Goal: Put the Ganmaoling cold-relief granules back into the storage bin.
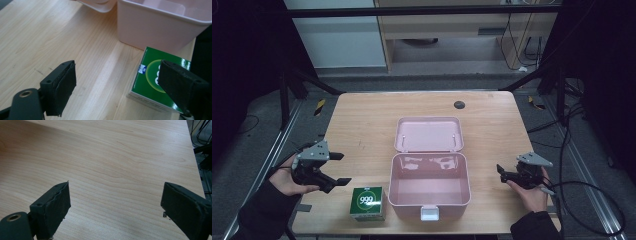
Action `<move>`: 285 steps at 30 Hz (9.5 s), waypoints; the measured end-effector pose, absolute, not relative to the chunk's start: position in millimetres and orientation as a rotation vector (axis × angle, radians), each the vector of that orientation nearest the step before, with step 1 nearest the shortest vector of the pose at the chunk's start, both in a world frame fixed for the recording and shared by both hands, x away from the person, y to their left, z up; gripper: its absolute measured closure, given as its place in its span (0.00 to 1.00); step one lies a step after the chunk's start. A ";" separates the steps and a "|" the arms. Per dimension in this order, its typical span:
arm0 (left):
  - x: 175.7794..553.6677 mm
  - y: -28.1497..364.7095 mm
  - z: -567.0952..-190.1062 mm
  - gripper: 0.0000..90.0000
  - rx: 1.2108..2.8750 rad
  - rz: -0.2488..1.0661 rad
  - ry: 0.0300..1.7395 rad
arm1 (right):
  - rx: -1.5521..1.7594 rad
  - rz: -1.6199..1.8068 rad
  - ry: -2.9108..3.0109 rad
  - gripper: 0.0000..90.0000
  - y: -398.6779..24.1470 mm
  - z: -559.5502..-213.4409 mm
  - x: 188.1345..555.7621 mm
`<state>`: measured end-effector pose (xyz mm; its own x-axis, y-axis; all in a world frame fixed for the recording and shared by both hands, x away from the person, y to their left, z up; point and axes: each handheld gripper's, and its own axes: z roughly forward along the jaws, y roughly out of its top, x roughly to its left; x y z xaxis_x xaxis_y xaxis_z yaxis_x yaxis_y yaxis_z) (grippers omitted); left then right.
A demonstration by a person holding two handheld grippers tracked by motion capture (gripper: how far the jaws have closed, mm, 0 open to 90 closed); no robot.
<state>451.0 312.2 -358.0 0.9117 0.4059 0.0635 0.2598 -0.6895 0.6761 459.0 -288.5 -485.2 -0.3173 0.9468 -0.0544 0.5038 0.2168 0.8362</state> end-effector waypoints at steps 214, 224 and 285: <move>474.0 116.4 -293.6 0.16 2.710 0.042 -0.109 | 1.312 0.893 2.017 0.05 -284.0 -497.0 463.0; 477.1 103.9 -304.4 0.16 2.718 0.019 -0.112 | 1.313 0.893 2.017 0.05 -284.0 -497.0 462.9; 486.0 105.2 -394.5 0.14 2.794 -0.020 -0.040 | 1.298 0.870 2.050 0.04 -281.6 -500.3 464.1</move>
